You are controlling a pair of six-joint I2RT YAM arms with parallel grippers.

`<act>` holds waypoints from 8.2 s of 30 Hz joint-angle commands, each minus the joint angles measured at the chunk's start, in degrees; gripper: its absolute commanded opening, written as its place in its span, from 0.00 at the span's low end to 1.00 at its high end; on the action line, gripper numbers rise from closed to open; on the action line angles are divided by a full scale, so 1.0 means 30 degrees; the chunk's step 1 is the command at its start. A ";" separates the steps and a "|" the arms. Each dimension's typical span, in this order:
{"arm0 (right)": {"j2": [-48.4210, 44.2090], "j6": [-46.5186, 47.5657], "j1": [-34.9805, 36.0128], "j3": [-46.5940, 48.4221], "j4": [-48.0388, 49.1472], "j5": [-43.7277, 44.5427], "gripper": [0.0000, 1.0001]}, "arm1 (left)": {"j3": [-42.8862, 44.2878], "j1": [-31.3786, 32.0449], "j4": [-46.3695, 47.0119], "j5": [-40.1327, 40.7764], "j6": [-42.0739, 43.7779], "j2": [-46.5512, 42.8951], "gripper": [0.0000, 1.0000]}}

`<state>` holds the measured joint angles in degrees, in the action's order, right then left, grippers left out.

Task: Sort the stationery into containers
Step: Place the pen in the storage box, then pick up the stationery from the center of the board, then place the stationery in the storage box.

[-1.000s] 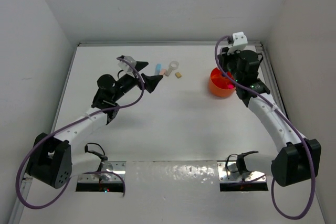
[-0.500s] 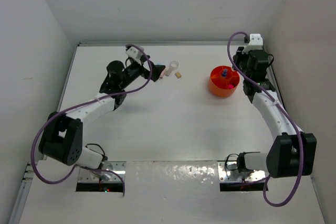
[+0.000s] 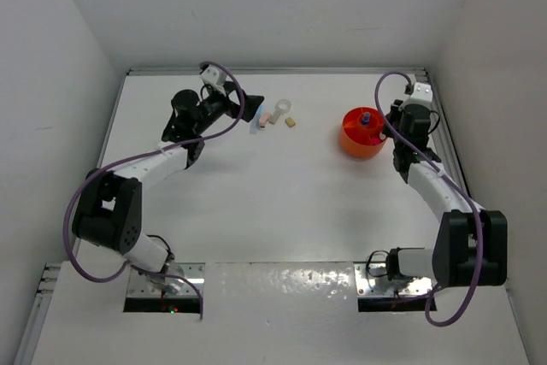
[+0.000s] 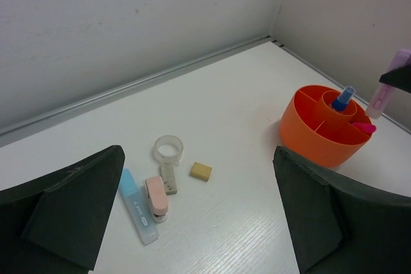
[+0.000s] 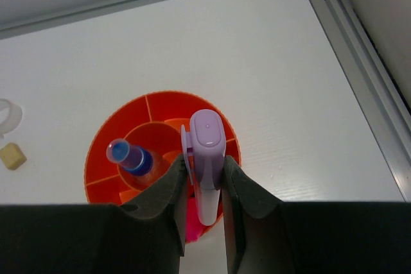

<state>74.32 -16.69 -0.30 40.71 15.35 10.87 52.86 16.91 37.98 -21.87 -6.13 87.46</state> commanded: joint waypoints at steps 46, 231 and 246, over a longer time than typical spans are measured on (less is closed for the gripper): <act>0.4873 -0.1644 -0.0575 -0.2319 0.8740 0.0184 0.00 | -0.0569 -0.0362 0.1755 0.0405 -0.0476 -0.0765 1.00; -0.3239 0.3068 0.2240 0.4743 -0.3467 -0.4011 0.00 | 0.0838 0.2216 -0.2024 -0.0065 0.4125 -0.1672 1.00; -0.1133 0.2986 -0.1278 0.1842 -0.1171 -0.4562 0.00 | -0.0277 0.1484 -0.2579 0.1253 0.3655 -0.2230 1.00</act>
<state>70.85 -8.08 -3.27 46.15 5.65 -1.78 52.27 22.06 29.82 -19.59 5.56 83.40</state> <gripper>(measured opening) 0.200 0.996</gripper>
